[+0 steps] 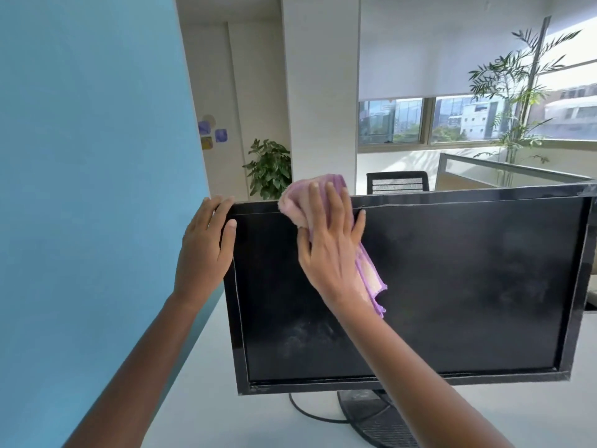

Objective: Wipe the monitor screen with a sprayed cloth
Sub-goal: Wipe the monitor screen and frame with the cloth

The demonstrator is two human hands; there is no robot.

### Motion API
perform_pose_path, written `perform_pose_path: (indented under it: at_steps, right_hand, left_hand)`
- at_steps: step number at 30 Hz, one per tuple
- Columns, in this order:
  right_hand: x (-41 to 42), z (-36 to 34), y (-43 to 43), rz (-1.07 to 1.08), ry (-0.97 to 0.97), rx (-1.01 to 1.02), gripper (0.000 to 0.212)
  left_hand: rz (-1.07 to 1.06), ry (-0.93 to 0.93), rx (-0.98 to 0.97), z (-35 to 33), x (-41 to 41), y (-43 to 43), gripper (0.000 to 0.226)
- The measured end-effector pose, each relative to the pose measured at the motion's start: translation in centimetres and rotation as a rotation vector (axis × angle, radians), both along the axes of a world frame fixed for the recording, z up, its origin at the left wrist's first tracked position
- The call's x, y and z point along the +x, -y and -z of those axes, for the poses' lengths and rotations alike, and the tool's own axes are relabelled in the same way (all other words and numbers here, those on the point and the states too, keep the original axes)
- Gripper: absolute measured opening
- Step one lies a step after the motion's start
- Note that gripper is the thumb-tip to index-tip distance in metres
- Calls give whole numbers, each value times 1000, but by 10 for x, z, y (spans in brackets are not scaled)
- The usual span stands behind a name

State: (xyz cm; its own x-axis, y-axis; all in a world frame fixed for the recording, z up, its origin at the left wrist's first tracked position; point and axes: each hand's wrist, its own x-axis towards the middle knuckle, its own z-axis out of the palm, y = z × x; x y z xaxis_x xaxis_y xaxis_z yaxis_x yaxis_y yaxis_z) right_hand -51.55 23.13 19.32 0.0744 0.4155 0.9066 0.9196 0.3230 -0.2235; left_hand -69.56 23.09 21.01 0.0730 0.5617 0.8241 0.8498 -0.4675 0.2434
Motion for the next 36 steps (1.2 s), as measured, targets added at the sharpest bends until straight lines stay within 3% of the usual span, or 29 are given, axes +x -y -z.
perform_pose_path:
  at_steps: [4, 8, 13, 19, 23, 28, 34, 36]
  right_hand:
    - [-37, 12, -6, -49, 109, 27, 63]
    - [-57, 26, -10, -61, 255, 23, 59]
    - [-36, 39, -9, -6, 585, 31, 50]
    - [-24, 13, -11, -25, 262, 51, 49]
    - [-56, 22, -11, -60, 244, 48, 47]
    - [-67, 62, -12, -73, 425, 88, 45]
    - [-28, 122, -8, -51, 874, 117, 56]
    - [-13, 116, -8, -20, 870, 176, 57]
  left_hand:
    - [157, 248, -22, 0, 6, -1, 47]
    - [177, 262, 10, 4, 2, -4, 47]
    - [257, 293, 33, 5, -2, -8, 44]
    - [368, 444, 56, 7, -2, -12, 46]
    - [367, 486, 32, 10, -4, -14, 48]
    - [353, 440, 31, 13, -6, -19, 47]
    - [344, 398, 72, 14, -4, -19, 42]
    - [349, 384, 72, 11, -1, -18, 42]
